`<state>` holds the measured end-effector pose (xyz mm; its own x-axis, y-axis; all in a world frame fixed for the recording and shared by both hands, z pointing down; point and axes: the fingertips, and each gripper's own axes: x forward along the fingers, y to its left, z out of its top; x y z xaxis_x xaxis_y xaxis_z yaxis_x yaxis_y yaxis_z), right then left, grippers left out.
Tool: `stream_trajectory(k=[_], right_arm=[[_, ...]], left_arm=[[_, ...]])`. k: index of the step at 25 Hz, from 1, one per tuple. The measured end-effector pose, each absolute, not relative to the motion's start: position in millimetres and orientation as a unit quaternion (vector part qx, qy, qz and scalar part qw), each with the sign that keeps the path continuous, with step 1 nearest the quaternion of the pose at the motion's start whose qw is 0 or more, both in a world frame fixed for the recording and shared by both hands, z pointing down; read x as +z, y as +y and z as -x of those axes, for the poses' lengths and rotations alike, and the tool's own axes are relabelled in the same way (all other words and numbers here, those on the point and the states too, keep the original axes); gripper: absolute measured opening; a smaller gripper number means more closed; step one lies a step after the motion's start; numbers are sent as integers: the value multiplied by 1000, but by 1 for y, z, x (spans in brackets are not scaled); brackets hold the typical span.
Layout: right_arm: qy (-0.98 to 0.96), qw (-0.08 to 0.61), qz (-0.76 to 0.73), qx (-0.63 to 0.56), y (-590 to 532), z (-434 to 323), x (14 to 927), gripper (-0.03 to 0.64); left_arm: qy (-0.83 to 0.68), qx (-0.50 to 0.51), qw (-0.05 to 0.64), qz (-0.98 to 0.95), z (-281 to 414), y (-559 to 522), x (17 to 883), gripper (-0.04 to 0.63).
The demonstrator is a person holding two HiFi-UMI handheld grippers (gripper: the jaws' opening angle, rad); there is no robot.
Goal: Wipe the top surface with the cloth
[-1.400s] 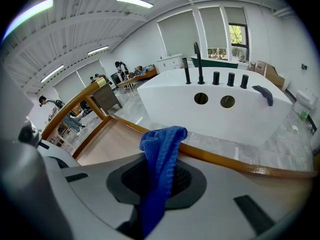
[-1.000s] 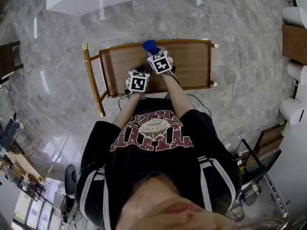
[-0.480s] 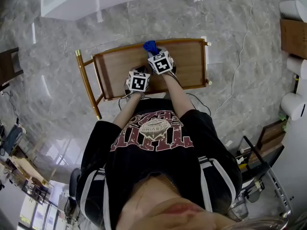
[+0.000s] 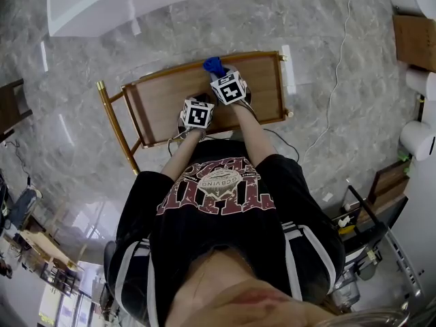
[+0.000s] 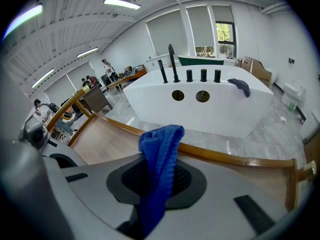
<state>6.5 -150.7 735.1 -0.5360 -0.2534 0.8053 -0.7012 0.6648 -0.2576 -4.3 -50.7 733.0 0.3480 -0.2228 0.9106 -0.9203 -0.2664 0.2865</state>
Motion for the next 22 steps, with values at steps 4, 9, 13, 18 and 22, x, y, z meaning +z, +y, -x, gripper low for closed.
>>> stream_trajectory(k=[4, 9, 13, 18, 22], right_arm=[[-825, 385, -294, 290, -156, -21, 739, 64], [-820, 390, -297, 295, -158, -37, 739, 64], [-818, 388, -306, 294, -163, -56, 738, 64], [-814, 392, -311, 296, -168, -74, 736, 64], [-807, 393, -320, 302, -172, -85, 737, 64]], left_arm=[[-403, 400, 440, -696, -14, -58, 737, 49], [-388, 417, 443, -693, -26, -55, 745, 49], [-386, 422, 442, -690, -29, -54, 746, 49], [-399, 432, 434, -682, -32, -59, 745, 49], [-406, 440, 431, -675, -29, -61, 745, 49]])
